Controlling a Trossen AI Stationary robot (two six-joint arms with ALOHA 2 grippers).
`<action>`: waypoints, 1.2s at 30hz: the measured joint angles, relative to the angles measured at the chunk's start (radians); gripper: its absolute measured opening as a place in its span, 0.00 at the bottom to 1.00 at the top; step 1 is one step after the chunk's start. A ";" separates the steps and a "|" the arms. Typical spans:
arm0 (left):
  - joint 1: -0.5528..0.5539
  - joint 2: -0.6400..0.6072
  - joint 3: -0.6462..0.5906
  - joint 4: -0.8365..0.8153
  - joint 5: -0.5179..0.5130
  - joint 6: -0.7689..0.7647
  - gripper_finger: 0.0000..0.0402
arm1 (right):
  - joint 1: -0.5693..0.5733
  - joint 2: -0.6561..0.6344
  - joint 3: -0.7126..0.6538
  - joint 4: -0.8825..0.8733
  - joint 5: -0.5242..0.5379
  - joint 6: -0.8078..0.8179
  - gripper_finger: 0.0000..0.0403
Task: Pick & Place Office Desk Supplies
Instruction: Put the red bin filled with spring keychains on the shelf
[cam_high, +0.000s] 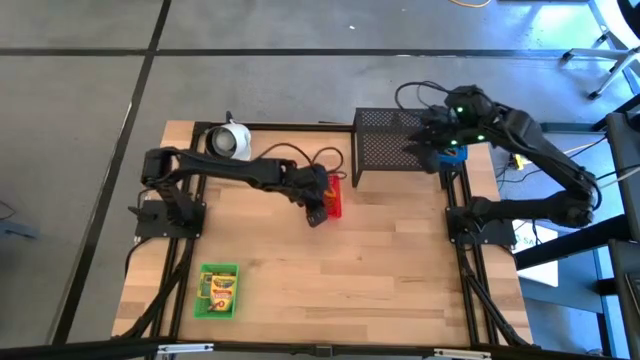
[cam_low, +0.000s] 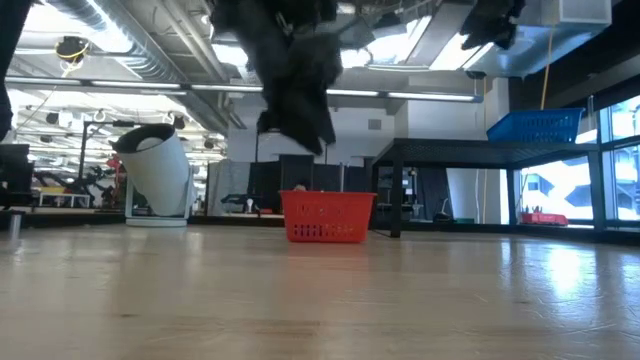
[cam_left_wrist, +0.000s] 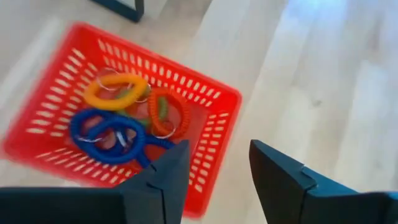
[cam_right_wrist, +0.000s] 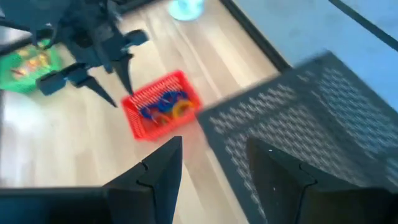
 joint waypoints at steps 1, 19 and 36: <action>0.003 -0.020 0.005 -0.019 0.000 0.000 0.40 | 0.016 0.005 -0.019 0.039 -0.013 0.013 0.45; 0.017 -0.442 0.012 -0.417 -0.075 0.004 0.32 | 0.402 0.299 -0.377 0.807 -0.086 0.072 0.45; 0.017 -0.599 0.011 -0.448 -0.140 0.057 0.31 | 0.544 0.659 -0.376 0.983 0.073 0.002 0.45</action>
